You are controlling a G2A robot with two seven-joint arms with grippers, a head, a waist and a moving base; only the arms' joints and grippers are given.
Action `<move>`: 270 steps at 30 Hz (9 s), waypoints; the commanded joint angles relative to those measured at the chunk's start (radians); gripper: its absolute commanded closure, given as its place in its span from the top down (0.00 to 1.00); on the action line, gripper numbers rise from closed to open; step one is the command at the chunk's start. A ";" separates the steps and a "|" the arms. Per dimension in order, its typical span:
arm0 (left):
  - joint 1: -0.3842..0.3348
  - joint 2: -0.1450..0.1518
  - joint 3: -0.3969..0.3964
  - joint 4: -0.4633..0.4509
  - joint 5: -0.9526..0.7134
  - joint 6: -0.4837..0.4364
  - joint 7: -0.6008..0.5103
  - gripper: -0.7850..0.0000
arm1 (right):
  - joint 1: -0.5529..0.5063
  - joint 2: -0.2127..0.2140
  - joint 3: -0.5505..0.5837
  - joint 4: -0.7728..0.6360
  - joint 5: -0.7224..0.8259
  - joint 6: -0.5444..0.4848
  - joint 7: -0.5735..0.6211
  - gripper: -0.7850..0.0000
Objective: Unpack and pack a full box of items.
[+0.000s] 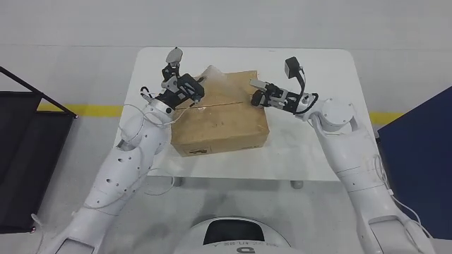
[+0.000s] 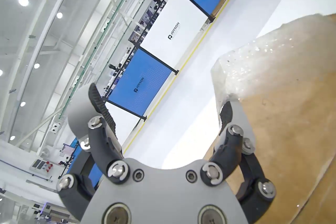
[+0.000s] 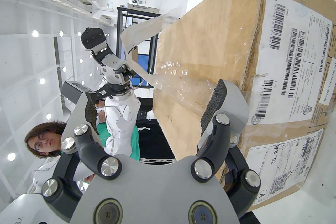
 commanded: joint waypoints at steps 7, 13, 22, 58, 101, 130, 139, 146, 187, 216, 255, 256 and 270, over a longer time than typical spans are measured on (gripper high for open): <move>0.059 0.005 -0.057 0.000 0.035 0.111 0.038 1.00 | 0.000 0.000 0.000 0.000 0.000 0.000 0.000 1.00; 0.094 0.008 -0.083 0.000 0.055 0.146 0.085 1.00 | 0.000 0.000 0.000 0.000 0.000 0.000 0.000 1.00; 0.083 0.006 -0.110 0.035 0.084 0.101 -0.036 1.00 | 0.000 0.000 0.000 0.000 0.000 0.000 0.000 1.00; -0.131 -0.046 0.159 0.089 0.038 -0.320 -0.176 1.00 | 0.000 0.000 0.000 0.000 0.000 0.000 0.000 1.00; -0.197 -0.089 0.245 0.249 0.241 -0.112 0.082 1.00 | 0.000 0.000 0.000 0.000 0.000 0.000 0.000 1.00; -0.113 -0.089 0.193 0.225 0.401 0.271 0.128 0.00 | 0.000 0.000 0.000 0.000 0.000 0.000 0.000 1.00; -0.056 -0.084 0.154 0.219 0.564 0.444 0.036 0.34 | 0.000 0.000 0.000 0.000 0.000 0.000 0.000 1.00; -0.033 -0.086 0.130 0.214 0.580 0.469 -0.001 0.42 | 0.000 0.000 0.000 0.000 0.000 0.000 0.000 1.00; 0.296 -0.054 -0.160 -0.075 0.673 0.383 -0.197 0.77 | 0.000 0.000 0.000 0.000 0.000 0.000 0.000 1.00; 0.235 -0.020 -0.426 0.023 -0.062 -0.299 -0.027 1.00 | 0.000 0.000 0.000 0.000 0.000 0.000 0.000 1.00; 0.120 -0.039 -0.179 0.095 0.480 0.075 -0.145 0.00 | 0.000 0.000 0.000 0.000 0.000 0.000 0.000 1.00; 0.132 -0.038 -0.182 0.081 0.487 0.079 -0.153 0.00 | 0.000 0.000 0.000 0.000 0.000 0.000 0.000 1.00; 0.222 -0.040 -0.180 -0.001 0.542 0.080 -0.218 0.00 | -0.042 0.004 0.027 -0.076 0.047 -0.071 -0.031 1.00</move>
